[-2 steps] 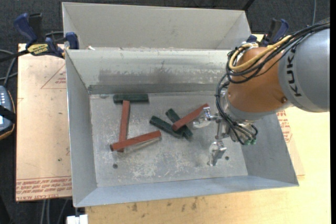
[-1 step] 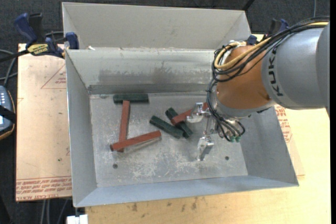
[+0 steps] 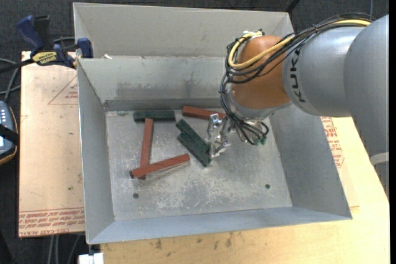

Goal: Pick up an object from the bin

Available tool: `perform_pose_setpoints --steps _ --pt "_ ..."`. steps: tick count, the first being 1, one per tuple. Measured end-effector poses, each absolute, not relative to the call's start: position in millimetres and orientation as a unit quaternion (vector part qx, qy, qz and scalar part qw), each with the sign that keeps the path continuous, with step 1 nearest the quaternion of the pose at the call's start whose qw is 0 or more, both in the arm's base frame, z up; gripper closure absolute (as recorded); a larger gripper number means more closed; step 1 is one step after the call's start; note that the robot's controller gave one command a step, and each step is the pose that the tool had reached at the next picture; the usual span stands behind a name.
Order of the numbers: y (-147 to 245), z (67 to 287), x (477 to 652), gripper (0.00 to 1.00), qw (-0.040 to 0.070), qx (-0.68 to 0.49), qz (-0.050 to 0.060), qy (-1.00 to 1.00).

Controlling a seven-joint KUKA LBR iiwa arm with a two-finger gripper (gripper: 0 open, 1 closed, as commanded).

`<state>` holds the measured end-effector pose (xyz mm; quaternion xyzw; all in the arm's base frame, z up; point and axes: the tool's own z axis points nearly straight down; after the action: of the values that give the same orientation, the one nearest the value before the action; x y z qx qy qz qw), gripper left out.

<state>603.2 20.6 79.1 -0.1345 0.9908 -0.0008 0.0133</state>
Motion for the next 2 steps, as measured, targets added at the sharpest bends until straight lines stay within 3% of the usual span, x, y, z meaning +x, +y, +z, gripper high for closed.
perform_pose_setpoints --steps 1,2 --pt "20.7 75.3 599.0 0.00 0.006 -0.135 0.000 0.991" --pt "20.7 75.4 599.1 0.00 0.006 -0.135 0.000 0.991"
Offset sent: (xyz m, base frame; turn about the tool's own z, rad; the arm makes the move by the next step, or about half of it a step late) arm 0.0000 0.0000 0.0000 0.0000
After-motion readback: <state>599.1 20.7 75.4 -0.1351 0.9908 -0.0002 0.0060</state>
